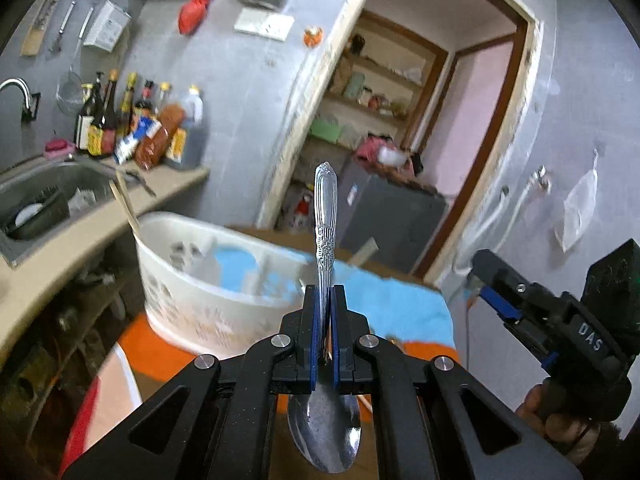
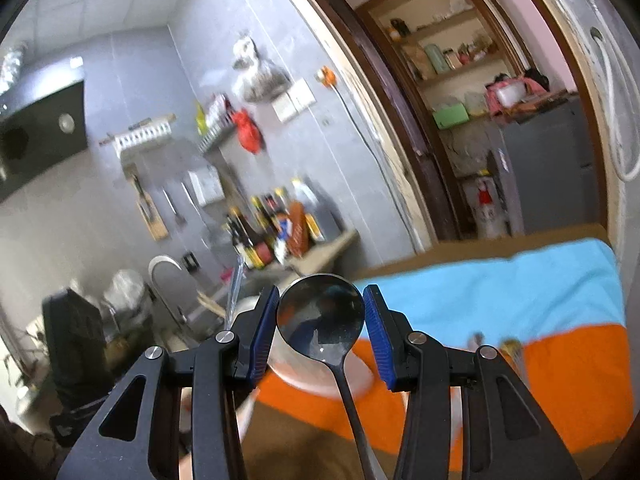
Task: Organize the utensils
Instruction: 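Carry both spoons over the white holder and open both tools to drop them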
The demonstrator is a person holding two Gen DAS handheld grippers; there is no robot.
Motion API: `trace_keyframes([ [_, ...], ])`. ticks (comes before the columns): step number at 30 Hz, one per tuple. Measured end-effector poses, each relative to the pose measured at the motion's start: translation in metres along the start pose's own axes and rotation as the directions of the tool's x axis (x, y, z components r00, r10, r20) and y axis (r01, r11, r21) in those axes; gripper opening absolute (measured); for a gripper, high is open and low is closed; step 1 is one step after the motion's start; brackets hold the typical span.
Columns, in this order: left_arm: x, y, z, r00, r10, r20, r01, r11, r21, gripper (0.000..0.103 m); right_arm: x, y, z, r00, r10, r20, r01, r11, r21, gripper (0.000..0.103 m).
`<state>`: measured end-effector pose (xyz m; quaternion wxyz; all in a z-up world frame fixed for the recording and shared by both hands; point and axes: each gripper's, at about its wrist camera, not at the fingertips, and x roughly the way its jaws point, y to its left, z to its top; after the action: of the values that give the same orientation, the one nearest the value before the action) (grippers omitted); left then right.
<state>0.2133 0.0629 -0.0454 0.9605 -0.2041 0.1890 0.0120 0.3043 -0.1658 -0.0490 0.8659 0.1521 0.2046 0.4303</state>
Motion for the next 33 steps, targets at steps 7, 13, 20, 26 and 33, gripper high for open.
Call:
trace_keyframes([
  [7, -0.005, 0.036, 0.053, 0.995, 0.060, 0.084, -0.062, 0.998, 0.017, 0.003, 0.026, 0.039, 0.031, 0.997, 0.006, 0.076, 0.002, 0.995, -0.103, 0.040],
  [13, -0.001, 0.065, 0.091, 0.983, 0.074, 0.167, -0.077, 0.997, 0.013, 0.003, 0.054, 0.065, 0.048, 0.989, -0.017, 0.148, 0.035, 0.993, -0.117, 0.040],
  [20, 0.008, 0.113, 0.117, 0.961, 0.050, 0.273, -0.027, 0.996, -0.088, 0.003, 0.080, 0.072, 0.056, 0.963, -0.001, 0.270, 0.017, 0.998, -0.057, 0.041],
  [26, 0.013, 0.143, 0.117, 0.939, 0.052, 0.340, -0.004, 0.990, -0.140, 0.003, 0.098, 0.065, 0.047, 0.936, 0.034, 0.350, -0.030, 0.999, -0.017, 0.041],
  [33, 0.012, 0.141, 0.095, 0.911, 0.053, 0.409, -0.010, 0.994, -0.106, 0.003, 0.107, 0.056, 0.024, 0.919, 0.068, 0.389, -0.079, 0.997, 0.013, 0.041],
])
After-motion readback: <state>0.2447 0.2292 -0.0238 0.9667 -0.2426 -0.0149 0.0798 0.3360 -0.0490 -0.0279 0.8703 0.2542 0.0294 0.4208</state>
